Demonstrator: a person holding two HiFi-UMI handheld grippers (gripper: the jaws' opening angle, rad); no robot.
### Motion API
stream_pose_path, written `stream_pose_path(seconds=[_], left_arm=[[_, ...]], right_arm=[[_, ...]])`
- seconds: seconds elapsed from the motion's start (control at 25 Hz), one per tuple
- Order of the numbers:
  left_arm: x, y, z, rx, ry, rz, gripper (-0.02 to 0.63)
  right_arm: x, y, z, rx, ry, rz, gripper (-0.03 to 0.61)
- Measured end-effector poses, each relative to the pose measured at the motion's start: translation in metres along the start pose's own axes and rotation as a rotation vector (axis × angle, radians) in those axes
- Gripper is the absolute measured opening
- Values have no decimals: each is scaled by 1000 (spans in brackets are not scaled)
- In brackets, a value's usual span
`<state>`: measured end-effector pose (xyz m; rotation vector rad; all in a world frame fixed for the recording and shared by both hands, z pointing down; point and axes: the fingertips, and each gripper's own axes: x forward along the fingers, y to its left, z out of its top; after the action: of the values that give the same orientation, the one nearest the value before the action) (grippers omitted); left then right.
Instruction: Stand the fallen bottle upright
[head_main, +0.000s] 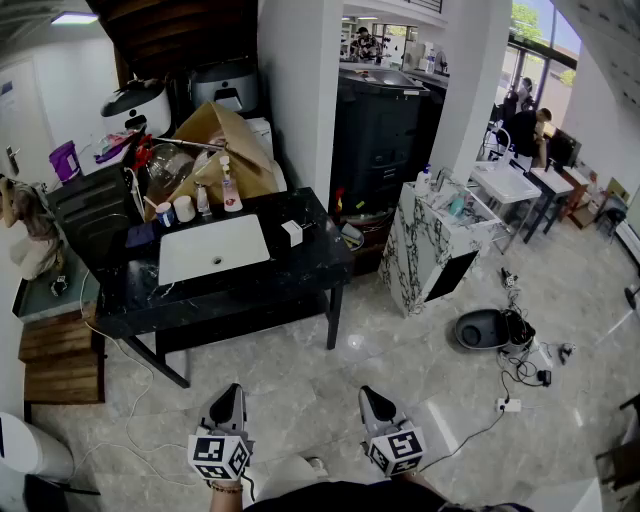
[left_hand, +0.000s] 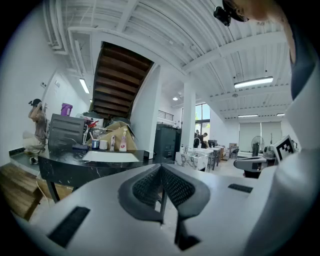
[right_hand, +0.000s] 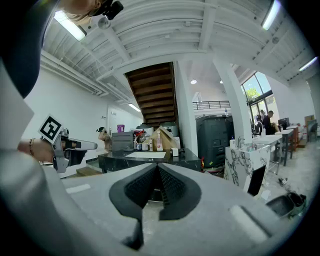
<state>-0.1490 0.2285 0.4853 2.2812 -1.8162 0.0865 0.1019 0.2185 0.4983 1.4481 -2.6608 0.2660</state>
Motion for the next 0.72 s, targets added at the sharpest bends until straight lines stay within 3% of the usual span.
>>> stream_pose_path(seconds=[0.4,0.72], left_arm=[[9,8,7,41,-13,15,6],[9,6,5,64,-10,4,6]], right_arm=[[13,-2,5,-34,-20,9,5],[20,-9,-9,36,-8,2,5]])
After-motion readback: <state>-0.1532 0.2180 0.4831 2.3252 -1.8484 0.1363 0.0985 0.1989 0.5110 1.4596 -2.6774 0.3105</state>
